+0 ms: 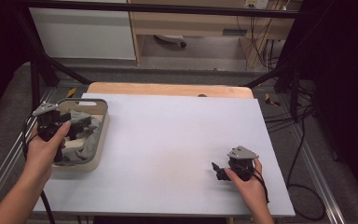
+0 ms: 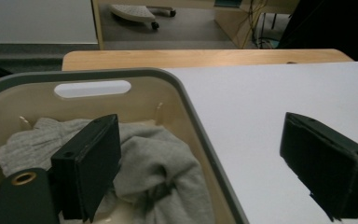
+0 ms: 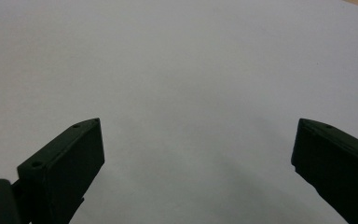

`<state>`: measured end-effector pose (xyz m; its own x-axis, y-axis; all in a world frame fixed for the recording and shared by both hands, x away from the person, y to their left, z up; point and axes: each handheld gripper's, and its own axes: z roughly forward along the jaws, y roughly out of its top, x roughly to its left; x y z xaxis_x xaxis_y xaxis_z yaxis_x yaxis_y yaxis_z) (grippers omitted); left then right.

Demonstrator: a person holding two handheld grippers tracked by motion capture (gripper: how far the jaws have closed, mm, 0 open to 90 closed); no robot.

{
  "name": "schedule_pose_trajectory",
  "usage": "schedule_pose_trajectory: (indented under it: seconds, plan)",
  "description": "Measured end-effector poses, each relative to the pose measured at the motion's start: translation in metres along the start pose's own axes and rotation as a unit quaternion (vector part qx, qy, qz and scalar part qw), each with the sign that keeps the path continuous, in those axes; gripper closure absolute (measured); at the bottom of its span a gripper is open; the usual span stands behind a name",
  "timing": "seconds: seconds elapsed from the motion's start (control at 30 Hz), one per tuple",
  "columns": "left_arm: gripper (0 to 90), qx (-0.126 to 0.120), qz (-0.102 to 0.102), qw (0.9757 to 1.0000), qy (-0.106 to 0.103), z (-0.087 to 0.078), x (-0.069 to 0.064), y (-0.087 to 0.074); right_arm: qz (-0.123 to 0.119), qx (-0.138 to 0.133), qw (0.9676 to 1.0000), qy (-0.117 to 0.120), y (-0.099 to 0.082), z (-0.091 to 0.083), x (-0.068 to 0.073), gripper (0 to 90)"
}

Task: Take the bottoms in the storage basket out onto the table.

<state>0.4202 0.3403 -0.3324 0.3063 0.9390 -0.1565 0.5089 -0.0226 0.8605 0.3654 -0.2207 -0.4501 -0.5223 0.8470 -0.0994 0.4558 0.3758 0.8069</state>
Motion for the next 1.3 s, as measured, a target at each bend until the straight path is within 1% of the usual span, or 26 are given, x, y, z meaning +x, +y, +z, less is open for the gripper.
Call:
schedule_pose_trajectory:
  seconds: [0.03,0.1,0.13,0.17,0.2,0.27,0.3,0.33,0.37,0.43,0.47,0.53,0.63,0.67,0.7,0.77,0.87,0.9,0.97,1.0,1.03,1.07,1.1,1.17,1.23,1.3]
  plan:
    - [12.8,0.002,-0.007,1.0000,-0.001,0.003,0.002,0.001,0.000,0.001,1.0000,0.001,0.000,0.000,0.000,3.1]
    - [12.8,0.007,-0.008,0.9999,-0.002,0.006,0.004,0.002,-0.002,0.002,1.0000,-0.001,-0.001,0.000,0.000,3.1]
    - [13.4,0.018,-0.014,0.9998,0.001,0.012,0.007,0.004,-0.002,0.003,1.0000,0.000,-0.001,0.000,0.000,3.1]
    - [14.2,0.020,-0.019,0.9996,-0.001,0.015,0.008,0.004,0.000,0.003,1.0000,0.001,-0.001,0.001,0.000,3.1]
    - [14.6,0.025,-0.020,0.9995,-0.001,0.018,0.009,0.005,0.001,0.005,1.0000,0.002,-0.001,0.001,0.000,3.1]
    - [15.0,0.031,-0.015,0.9994,0.005,0.024,0.011,0.005,-0.001,0.007,1.0000,0.003,-0.001,0.001,0.000,3.1]
    - [15.3,0.031,-0.015,0.9994,0.005,0.024,0.011,0.005,-0.001,0.007,1.0000,0.004,-0.001,0.001,0.000,3.1]
    - [15.9,0.036,-0.021,0.9991,0.010,0.029,0.014,0.006,0.000,0.007,1.0000,0.005,-0.001,0.001,0.000,3.1]
    - [15.9,0.039,-0.024,0.9989,0.010,0.031,0.015,0.006,0.000,0.007,1.0000,0.005,-0.001,0.001,0.000,3.1]
    - [16.2,0.040,-0.025,0.9988,0.015,0.033,0.017,0.006,-0.001,0.007,1.0000,0.004,-0.001,0.001,0.000,3.1]
    - [16.6,0.042,-0.026,0.9986,0.021,0.035,0.019,0.006,0.000,0.006,1.0000,0.004,-0.001,0.000,0.000,3.1]
    - [16.5,0.050,-0.030,0.9980,0.026,0.038,0.023,0.005,0.002,0.006,1.0000,0.005,-0.001,0.000,-0.001,3.1]
    - [16.2,0.056,-0.033,0.9975,0.026,0.041,0.025,0.004,-0.001,0.007,1.0000,0.006,-0.001,0.001,-0.001,3.1]
    - [16.1,0.062,-0.041,0.9969,0.026,0.046,0.028,0.003,-0.001,0.009,0.9999,0.008,-0.001,0.001,0.000,3.1]
    - [15.9,0.062,-0.041,0.9969,0.026,0.046,0.028,0.003,-0.003,0.010,0.9999,0.008,-0.001,0.001,0.000,3.1]
    - [15.4,0.074,-0.041,0.9962,0.022,0.054,0.030,0.003,-0.006,0.010,0.9999,0.009,-0.001,0.001,0.000,3.1]
    - [13.0,0.086,-0.046,0.9951,0.016,0.062,0.029,0.002,-0.005,0.015,0.9998,0.010,-0.001,0.002,0.001,3.1]
    - [13.0,0.091,-0.044,0.9948,0.014,0.065,0.028,0.002,-0.005,0.016,0.9998,0.010,-0.002,0.002,0.001,3.1]
    - [11.8,0.096,-0.041,0.9945,0.014,0.067,0.028,0.001,-0.005,0.016,0.9998,0.010,-0.002,0.002,0.001,3.1]
    - [11.1,0.109,-0.031,0.9933,0.022,0.073,0.027,-0.001,-0.005,0.018,0.9998,0.012,-0.002,0.002,0.001,3.1]
    - [11.0,0.109,-0.031,0.9933,0.022,0.073,0.027,-0.001,-0.005,0.018,0.9997,0.012,-0.002,0.002,0.001,3.1]
    - [11.1,0.117,-0.027,0.9922,0.033,0.078,0.030,-0.004,-0.005,0.019,0.9997,0.012,-0.002,0.003,0.001,3.1]
    - [11.1,0.122,-0.026,0.9916,0.036,0.080,0.032,-0.005,-0.005,0.019,0.9997,0.013,-0.002,0.003,0.001,3.1]
    - [11.8,0.127,-0.036,0.9907,0.033,0.083,0.037,-0.007,-0.005,0.020,0.9997,0.014,-0.002,0.003,0.001,3.1]
    - [11.7,0.131,-0.040,0.9902,0.030,0.085,0.038,-0.008,-0.005,0.020,0.9997,0.014,-0.002,0.003,0.001,3.1]
    - [11.2,0.136,-0.037,0.9896,0.028,0.090,0.040,-0.010,-0.005,0.021,0.9996,0.015,-0.002,0.003,0.001,3.1]
